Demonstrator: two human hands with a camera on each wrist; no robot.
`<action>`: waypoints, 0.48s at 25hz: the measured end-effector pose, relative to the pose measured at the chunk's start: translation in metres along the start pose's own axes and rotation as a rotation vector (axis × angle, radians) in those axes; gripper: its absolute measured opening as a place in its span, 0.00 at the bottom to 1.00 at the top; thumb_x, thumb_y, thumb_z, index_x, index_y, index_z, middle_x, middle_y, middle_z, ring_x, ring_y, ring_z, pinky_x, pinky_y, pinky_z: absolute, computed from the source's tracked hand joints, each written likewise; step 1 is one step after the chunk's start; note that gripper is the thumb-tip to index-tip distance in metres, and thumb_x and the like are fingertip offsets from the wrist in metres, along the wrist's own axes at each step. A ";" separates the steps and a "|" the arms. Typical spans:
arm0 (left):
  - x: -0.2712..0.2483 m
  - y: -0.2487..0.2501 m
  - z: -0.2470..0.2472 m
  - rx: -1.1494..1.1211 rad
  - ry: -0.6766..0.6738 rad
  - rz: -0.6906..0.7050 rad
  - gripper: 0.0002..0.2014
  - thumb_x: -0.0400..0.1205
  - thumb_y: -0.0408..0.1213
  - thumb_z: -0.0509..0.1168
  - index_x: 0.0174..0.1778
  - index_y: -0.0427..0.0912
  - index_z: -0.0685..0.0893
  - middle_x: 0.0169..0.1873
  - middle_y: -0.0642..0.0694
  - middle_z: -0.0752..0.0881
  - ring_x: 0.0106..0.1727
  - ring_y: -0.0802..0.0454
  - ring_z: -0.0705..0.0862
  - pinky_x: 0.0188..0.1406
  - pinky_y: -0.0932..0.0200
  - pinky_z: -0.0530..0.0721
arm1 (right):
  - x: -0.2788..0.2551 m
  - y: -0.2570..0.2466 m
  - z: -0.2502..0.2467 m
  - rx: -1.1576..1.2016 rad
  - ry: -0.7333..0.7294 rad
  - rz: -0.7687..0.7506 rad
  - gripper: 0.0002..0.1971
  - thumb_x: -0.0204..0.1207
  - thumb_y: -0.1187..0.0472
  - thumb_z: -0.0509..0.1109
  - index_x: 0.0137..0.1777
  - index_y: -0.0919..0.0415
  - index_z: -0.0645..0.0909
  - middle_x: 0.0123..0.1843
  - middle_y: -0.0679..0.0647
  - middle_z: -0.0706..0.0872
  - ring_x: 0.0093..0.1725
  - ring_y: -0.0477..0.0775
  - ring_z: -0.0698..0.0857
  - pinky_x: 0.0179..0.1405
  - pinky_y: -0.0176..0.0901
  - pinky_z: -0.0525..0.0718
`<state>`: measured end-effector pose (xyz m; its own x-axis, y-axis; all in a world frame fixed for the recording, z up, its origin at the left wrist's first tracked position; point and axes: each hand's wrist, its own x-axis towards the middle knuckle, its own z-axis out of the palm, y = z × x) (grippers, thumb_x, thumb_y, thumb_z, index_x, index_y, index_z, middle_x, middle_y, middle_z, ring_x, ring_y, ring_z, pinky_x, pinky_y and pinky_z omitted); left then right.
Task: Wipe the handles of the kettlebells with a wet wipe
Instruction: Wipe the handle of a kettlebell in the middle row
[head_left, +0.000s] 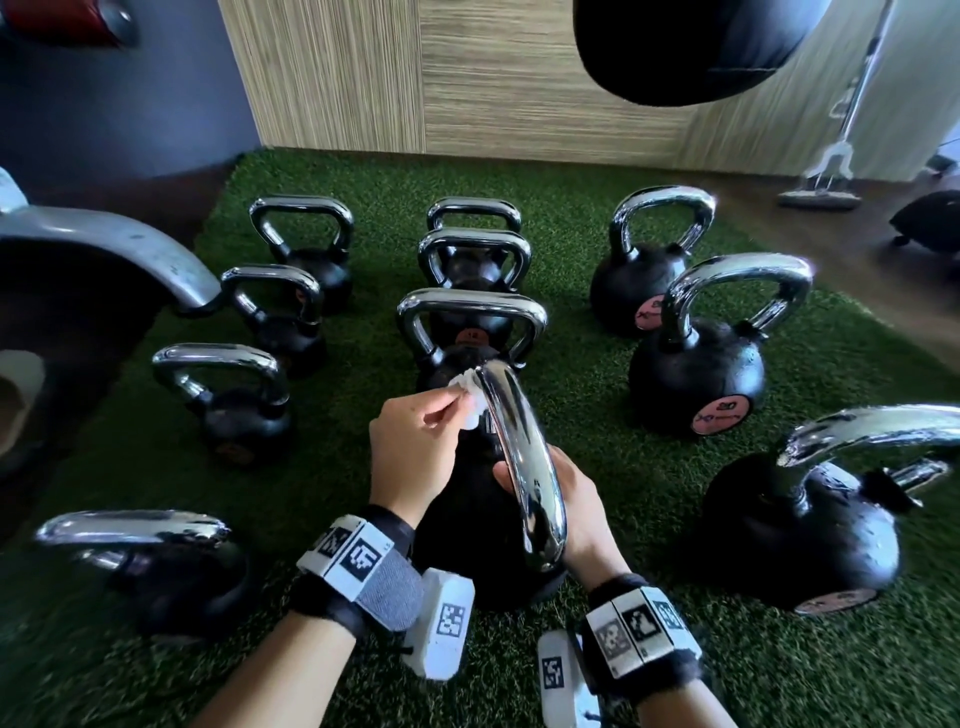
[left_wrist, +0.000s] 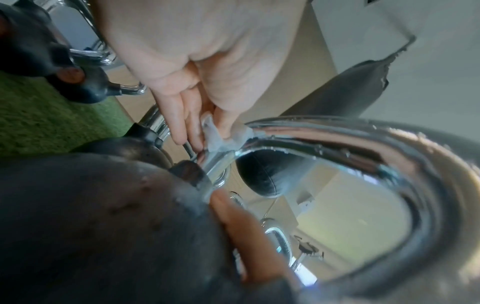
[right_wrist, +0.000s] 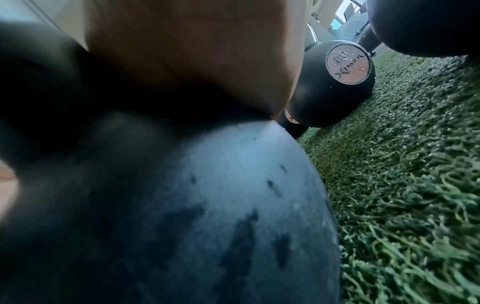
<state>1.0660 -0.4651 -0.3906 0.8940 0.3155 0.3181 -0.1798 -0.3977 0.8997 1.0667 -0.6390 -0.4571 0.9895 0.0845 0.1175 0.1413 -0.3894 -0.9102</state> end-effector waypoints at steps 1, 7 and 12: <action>0.003 0.003 -0.002 -0.056 0.014 -0.034 0.05 0.82 0.41 0.75 0.49 0.47 0.96 0.39 0.58 0.94 0.44 0.70 0.90 0.47 0.69 0.85 | 0.000 0.001 0.000 0.010 0.003 0.004 0.18 0.74 0.59 0.81 0.62 0.41 0.86 0.61 0.41 0.90 0.63 0.38 0.87 0.69 0.47 0.84; -0.045 0.023 -0.013 -0.400 -0.073 0.015 0.15 0.80 0.43 0.78 0.60 0.42 0.93 0.49 0.45 0.95 0.51 0.45 0.95 0.61 0.39 0.89 | -0.001 0.008 0.004 0.051 0.004 0.007 0.19 0.75 0.55 0.80 0.64 0.37 0.84 0.61 0.42 0.91 0.63 0.42 0.88 0.67 0.55 0.86; -0.031 0.021 -0.018 -0.429 -0.089 -0.014 0.17 0.74 0.48 0.80 0.55 0.44 0.95 0.46 0.43 0.95 0.48 0.42 0.95 0.60 0.36 0.89 | 0.000 0.004 0.005 0.119 -0.021 0.032 0.15 0.73 0.48 0.76 0.57 0.27 0.85 0.62 0.47 0.91 0.64 0.51 0.89 0.68 0.62 0.85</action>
<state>1.0270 -0.4673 -0.3758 0.9261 0.2348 0.2954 -0.3053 0.0062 0.9522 1.0668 -0.6354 -0.4627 0.9924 0.0934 0.0804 0.1037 -0.2805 -0.9542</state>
